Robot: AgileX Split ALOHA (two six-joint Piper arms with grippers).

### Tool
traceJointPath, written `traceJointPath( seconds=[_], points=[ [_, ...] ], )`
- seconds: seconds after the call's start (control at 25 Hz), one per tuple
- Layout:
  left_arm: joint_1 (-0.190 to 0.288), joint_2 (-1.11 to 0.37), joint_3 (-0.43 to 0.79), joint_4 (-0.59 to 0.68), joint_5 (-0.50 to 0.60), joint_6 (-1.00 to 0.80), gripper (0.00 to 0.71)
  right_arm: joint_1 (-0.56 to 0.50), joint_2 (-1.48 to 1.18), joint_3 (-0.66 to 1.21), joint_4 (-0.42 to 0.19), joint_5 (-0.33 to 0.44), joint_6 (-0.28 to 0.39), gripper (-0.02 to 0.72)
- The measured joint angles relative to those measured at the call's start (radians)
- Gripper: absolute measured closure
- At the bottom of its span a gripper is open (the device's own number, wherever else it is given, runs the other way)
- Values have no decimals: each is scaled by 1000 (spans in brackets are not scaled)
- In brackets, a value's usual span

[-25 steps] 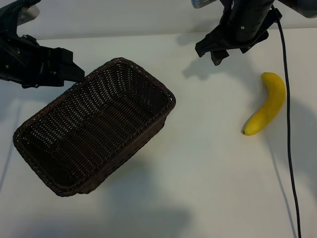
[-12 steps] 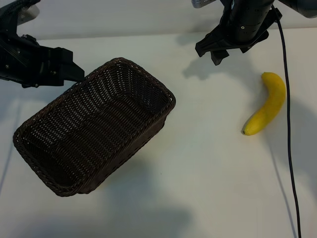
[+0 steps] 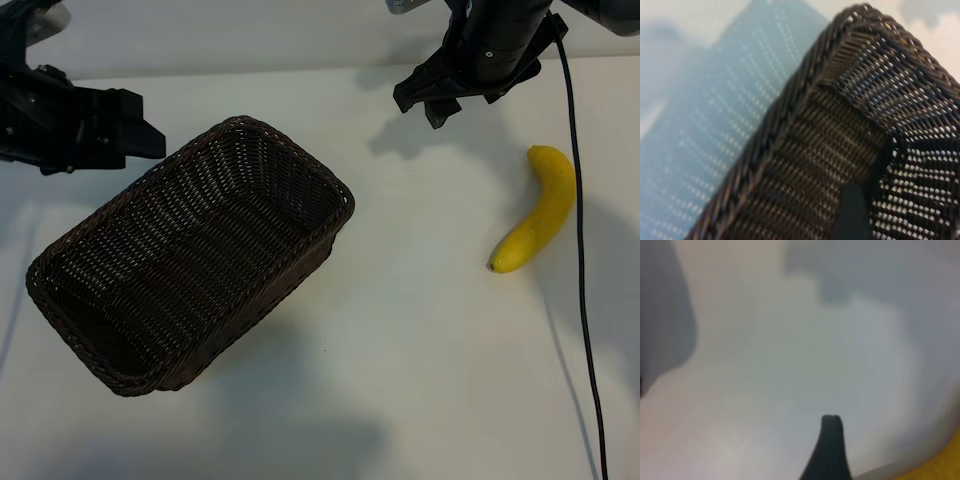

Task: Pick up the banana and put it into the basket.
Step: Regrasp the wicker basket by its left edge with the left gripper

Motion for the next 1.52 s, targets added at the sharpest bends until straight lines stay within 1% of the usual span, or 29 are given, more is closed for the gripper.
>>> traceJointPath(
  seconds=[0.08, 0.2, 0.32, 0.4, 0.48, 0.6, 0.72, 0.8, 0.92, 1.0, 1.2, 1.32, 1.52],
  points=[
    [0, -43, 45, 0, -17, -48, 206, 0, 0, 0, -7, 0, -1, 109],
    [0, -142, 154, 0, -78, -123, 232, 0, 0, 0, -17, 0, -1, 109],
    [0, -263, 279, 0, -152, -192, 240, 0, 0, 0, -20, -3, -1, 109],
    [0, -330, 354, 5, -182, -229, 243, 0, 0, 0, -21, -6, -1, 109],
    [0, -387, 407, 33, -194, -289, 244, 0, 0, 0, -21, -7, -1, 109],
    [0, -446, 466, 142, -191, -429, 244, 0, 0, 0, -21, -7, -1, 109],
    [0, -462, 506, 276, -172, -562, 240, 0, 0, 0, -21, -8, -1, 109],
    [0, -462, 511, 337, -150, -622, 222, 0, 0, 0, -21, -8, -1, 109],
    [0, -462, 520, 370, -120, -659, 185, 0, 0, 0, -21, -8, -1, 109],
    [0, -462, 543, 374, -124, -671, 165, 0, 0, 0, -21, -8, -2, 109],
    [0, -462, 605, 381, -236, -720, 149, 0, 0, 0, -21, -8, -2, 109],
    [0, -452, 612, 382, -284, -734, 148, 0, 0, 0, -21, -8, -2, 109],
    [0, -351, 612, 375, -346, -756, 146, 0, 0, 0, -18, -8, -19, 109]
  ],
)
